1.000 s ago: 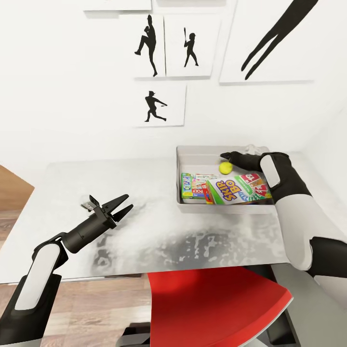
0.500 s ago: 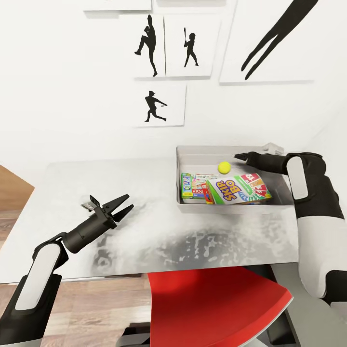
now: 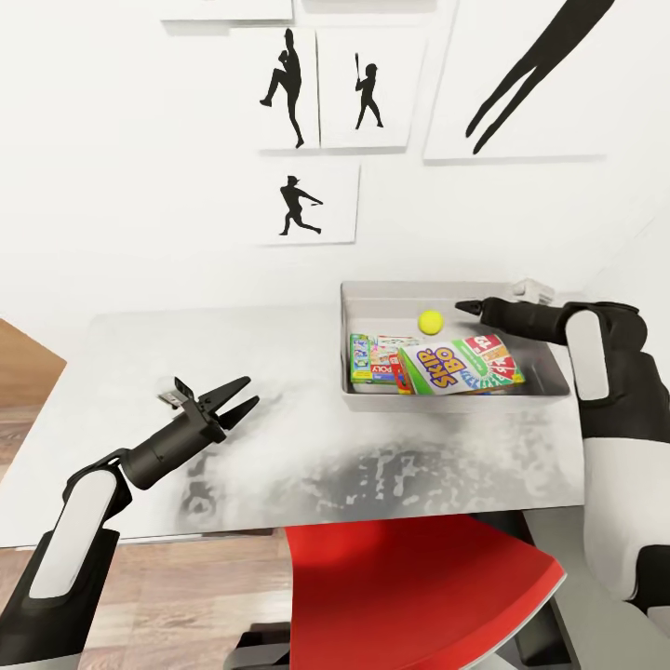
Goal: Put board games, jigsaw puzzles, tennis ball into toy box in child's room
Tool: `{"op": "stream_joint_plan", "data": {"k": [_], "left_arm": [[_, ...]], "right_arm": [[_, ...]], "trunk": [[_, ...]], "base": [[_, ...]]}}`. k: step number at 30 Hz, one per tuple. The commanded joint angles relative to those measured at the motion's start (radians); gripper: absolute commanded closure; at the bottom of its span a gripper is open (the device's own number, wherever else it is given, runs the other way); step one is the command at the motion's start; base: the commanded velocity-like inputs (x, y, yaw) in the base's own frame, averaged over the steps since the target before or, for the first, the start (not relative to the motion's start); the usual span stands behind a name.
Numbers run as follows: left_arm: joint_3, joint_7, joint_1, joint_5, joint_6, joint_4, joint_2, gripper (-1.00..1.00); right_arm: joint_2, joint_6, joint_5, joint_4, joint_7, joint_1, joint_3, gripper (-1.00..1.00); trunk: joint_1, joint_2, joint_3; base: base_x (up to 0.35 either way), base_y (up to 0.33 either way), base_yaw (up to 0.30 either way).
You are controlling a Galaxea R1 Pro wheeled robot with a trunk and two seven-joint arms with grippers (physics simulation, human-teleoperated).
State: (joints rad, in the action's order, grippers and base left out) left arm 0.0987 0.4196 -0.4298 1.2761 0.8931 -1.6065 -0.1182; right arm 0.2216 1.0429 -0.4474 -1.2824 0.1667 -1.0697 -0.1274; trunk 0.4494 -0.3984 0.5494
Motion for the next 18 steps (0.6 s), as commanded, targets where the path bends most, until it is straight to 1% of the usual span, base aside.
{"op": "stream_joint_plan", "data": {"k": [1, 4, 5, 8, 9, 12, 14, 15, 18], "left_arm": [[0.001, 0.003, -0.001, 0.000, 0.006, 0.000, 0.000, -1.00], [0.002, 0.012, 0.000, 0.000, 0.006, 0.000, 0.000, -1.00], [0.002, 0.012, 0.000, 0.000, 0.006, 0.000, 0.000, -1.00], [0.002, 0.047, 0.001, -0.002, 0.000, 0.000, 0.000, -1.00], [0.002, 0.047, 0.001, -0.002, 0.000, 0.000, 0.000, -1.00], [0.000, 0.078, 0.004, -0.007, -0.005, 0.000, 0.000, -1.00], [-0.002, 0.091, 0.006, -0.010, -0.005, 0.000, 0.001, -1.00], [-0.002, 0.091, 0.006, -0.010, -0.005, 0.000, 0.001, -1.00], [-0.005, 0.104, 0.008, -0.013, -0.005, 0.000, 0.001, -1.00]], "right_arm": [[0.000, 0.004, 0.010, -0.001, 0.010, -0.001, -0.001, -1.00], [0.000, 0.004, 0.002, -0.048, 0.011, 0.011, -0.001, -1.00], [0.000, 0.004, 0.002, -0.048, 0.011, 0.011, -0.001, -1.00], [0.002, 0.004, -0.013, -0.133, 0.011, 0.037, -0.002, -1.00], [0.002, 0.004, -0.013, -0.133, 0.011, 0.037, -0.002, -1.00], [0.004, 0.004, -0.034, -0.222, 0.011, 0.076, -0.005, -1.00], [0.009, 0.004, -0.049, -0.262, 0.011, 0.097, -0.010, -1.00], [0.009, 0.004, -0.049, -0.262, 0.011, 0.097, -0.010, -1.00], [0.024, 0.004, -0.064, -0.296, 0.011, 0.116, -0.017, -1.00]], "trunk": [[0.001, -0.002, 0.001], [0.001, -0.002, 0.001], [0.001, -0.002, 0.001], [0.001, -0.002, 0.001], [0.001, -0.002, 0.001], [0.001, -0.002, 0.001], [0.001, -0.002, 0.001], [0.001, -0.002, 0.001], [0.001, -0.002, 0.001]], "base": [[0.000, 0.000, 0.000], [0.000, 0.000, 0.000], [0.000, 0.000, 0.000], [0.000, 0.000, 0.000], [0.000, 0.000, 0.000], [0.000, 0.000, 0.000], [-0.043, 0.000, 0.000], [-0.063, 0.000, 0.000], [-0.158, 0.000, 0.000]]}}
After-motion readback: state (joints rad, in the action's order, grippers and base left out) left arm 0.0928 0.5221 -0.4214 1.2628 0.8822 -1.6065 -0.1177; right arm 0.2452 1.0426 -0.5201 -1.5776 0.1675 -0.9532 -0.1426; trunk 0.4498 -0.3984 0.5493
